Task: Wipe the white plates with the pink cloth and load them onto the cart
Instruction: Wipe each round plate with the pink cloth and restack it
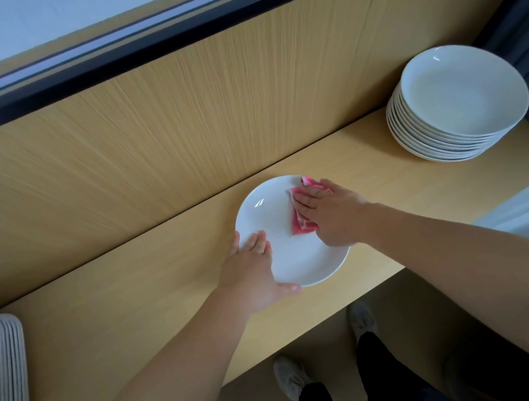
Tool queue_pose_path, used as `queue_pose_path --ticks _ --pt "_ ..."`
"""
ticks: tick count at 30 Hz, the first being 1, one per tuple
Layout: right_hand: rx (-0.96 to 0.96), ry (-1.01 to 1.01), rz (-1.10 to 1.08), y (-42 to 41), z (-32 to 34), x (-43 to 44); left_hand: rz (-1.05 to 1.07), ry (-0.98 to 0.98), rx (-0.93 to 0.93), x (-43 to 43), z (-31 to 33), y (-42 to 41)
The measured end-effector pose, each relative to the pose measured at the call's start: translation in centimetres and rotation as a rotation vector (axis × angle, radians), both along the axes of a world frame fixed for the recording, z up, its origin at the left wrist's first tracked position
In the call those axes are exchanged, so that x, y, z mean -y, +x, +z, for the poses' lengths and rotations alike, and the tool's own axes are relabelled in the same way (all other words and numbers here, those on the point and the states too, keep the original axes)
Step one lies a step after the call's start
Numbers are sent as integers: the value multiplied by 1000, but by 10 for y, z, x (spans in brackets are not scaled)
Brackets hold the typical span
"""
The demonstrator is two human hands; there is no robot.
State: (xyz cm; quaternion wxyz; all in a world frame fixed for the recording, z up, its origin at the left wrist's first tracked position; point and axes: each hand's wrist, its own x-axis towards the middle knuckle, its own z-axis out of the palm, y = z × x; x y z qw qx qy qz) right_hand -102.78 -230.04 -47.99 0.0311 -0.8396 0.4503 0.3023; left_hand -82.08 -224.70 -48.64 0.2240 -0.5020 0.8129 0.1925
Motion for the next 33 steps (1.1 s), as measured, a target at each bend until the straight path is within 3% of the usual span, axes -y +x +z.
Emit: queue_pose_path --ticks 9,15,19,26,33 --pt "-50 186 45 -17 28 -45 -15 -23 9 -1 1 -1" --pt "-57 125 159 -17 24 -61 -24 -32 53 -2 4 -2" --pt "29 120 122 -14 31 -71 -25 -32 59 -2 6 -4" --pt "565 203 -312 -26 36 -80 -45 -38 86 -1 8 -5" --pt "867 109 -514 -73 60 -79 28 -57 -35 -26 15 -35"
